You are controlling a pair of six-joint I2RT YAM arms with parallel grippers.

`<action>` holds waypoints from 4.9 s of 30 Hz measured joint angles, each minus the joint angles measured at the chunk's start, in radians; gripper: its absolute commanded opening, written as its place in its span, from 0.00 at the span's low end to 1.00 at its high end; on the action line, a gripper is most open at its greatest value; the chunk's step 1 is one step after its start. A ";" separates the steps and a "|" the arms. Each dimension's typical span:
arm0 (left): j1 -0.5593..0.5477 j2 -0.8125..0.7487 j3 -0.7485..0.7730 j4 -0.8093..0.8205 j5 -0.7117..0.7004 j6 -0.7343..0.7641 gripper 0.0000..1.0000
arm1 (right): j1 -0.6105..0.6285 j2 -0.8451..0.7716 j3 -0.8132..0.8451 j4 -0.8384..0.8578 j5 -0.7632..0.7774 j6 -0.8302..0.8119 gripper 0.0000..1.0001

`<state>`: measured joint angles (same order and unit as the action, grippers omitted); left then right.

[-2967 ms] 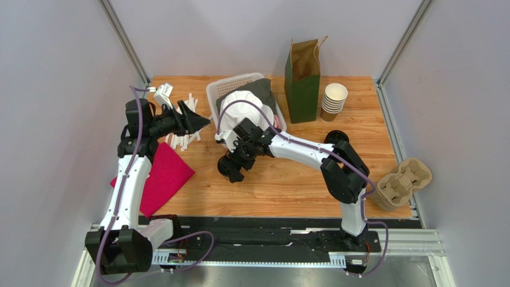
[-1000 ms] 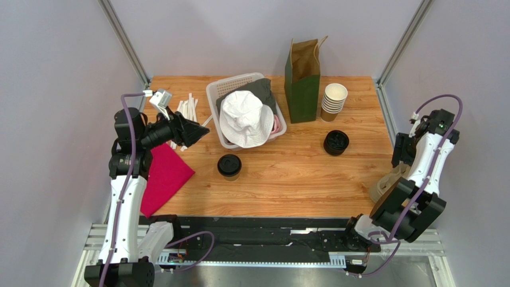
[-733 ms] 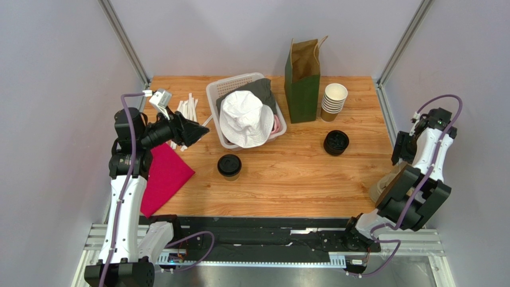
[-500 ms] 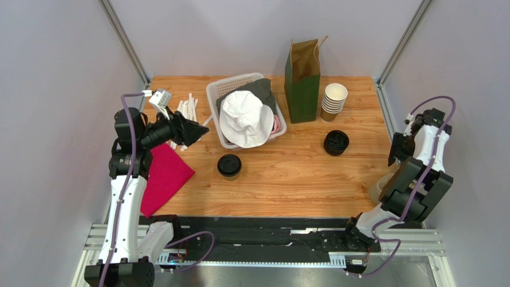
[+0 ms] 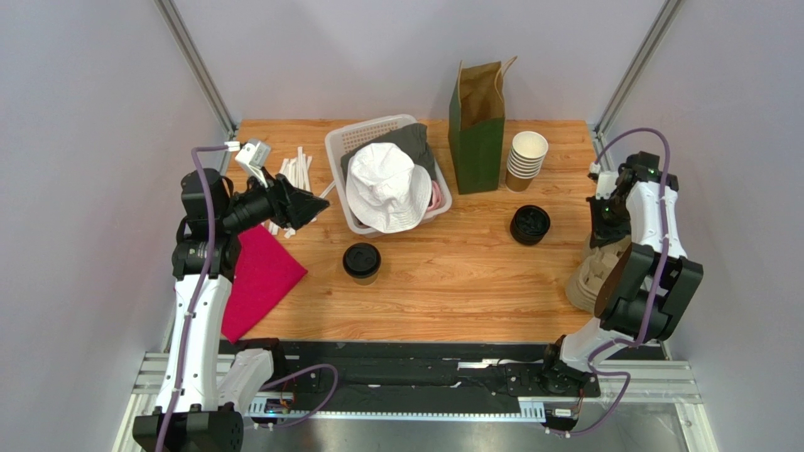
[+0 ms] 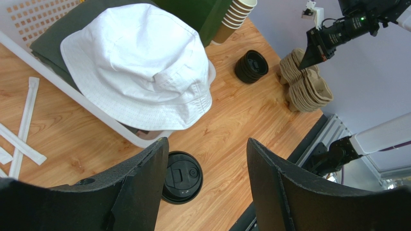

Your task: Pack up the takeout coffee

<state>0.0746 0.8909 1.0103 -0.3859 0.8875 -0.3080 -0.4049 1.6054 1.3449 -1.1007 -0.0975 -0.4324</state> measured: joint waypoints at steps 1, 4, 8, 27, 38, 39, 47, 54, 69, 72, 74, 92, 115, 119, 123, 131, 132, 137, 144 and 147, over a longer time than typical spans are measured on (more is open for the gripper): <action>0.000 0.001 0.001 0.000 0.000 0.000 0.69 | 0.015 0.000 0.000 -0.003 -0.004 -0.021 0.00; 0.000 0.002 0.003 -0.001 0.000 0.000 0.69 | 0.054 0.000 0.000 -0.012 -0.011 -0.092 0.00; 0.000 0.004 0.010 -0.001 0.000 0.000 0.69 | 0.076 0.000 0.001 -0.028 -0.016 -0.166 0.00; 0.000 -0.001 0.012 -0.018 0.001 0.012 0.69 | 0.072 -0.139 -0.012 -0.116 0.021 -0.114 0.37; 0.000 0.024 0.032 -0.024 0.015 -0.003 0.69 | 0.070 -0.224 -0.121 -0.112 0.063 0.123 0.30; 0.000 0.029 0.038 -0.024 0.016 -0.004 0.69 | 0.070 -0.224 -0.129 -0.108 0.065 0.138 0.30; 0.000 0.032 0.047 -0.024 0.018 0.000 0.69 | 0.035 -0.225 -0.137 -0.117 0.039 0.171 0.33; 0.000 0.011 0.047 -0.040 -0.006 0.024 0.69 | -0.032 -0.222 0.003 -0.194 -0.051 0.151 0.39; 0.000 -0.036 0.042 -0.028 0.020 0.020 0.69 | -0.069 -0.022 0.098 -0.239 -0.152 0.125 0.31; 0.000 -0.039 0.040 -0.026 0.021 0.020 0.69 | -0.070 -0.026 0.076 -0.241 -0.132 0.126 0.31; 0.000 -0.039 0.034 -0.020 0.021 0.019 0.69 | -0.070 -0.030 0.058 -0.242 -0.116 0.129 0.33; 0.000 -0.034 0.009 -0.014 0.020 0.021 0.69 | -0.070 -0.030 0.024 -0.218 -0.085 0.156 0.31; 0.000 -0.010 -0.011 -0.013 0.019 0.023 0.69 | -0.069 0.038 0.053 -0.177 -0.066 0.156 0.24; 0.000 -0.010 -0.016 -0.013 0.019 0.023 0.69 | -0.056 0.037 0.032 -0.161 -0.053 0.157 0.23; 0.000 -0.010 -0.021 -0.013 0.019 0.022 0.69 | -0.035 0.037 0.011 -0.148 -0.031 0.164 0.19; 0.000 -0.009 -0.021 -0.013 0.015 0.024 0.69 | -0.024 0.036 0.012 -0.147 -0.001 0.183 0.00; 0.000 -0.009 -0.021 -0.013 0.015 0.024 0.69 | -0.024 0.036 0.014 -0.148 0.000 0.183 0.00; 0.000 -0.009 -0.022 -0.013 0.011 0.024 0.69 | -0.024 0.021 0.036 -0.173 -0.001 0.176 0.00; 0.000 -0.008 -0.029 -0.012 0.011 0.024 0.69 | -0.024 -0.033 0.055 -0.206 -0.013 0.153 0.00; 0.000 -0.004 -0.034 -0.009 0.012 0.023 0.69 | -0.024 -0.042 0.062 -0.212 -0.018 0.148 0.00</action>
<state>0.0746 0.8871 0.9768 -0.3946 0.8993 -0.2848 -0.4294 1.5635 1.4067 -1.3125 -0.1158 -0.2840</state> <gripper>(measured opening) 0.688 0.025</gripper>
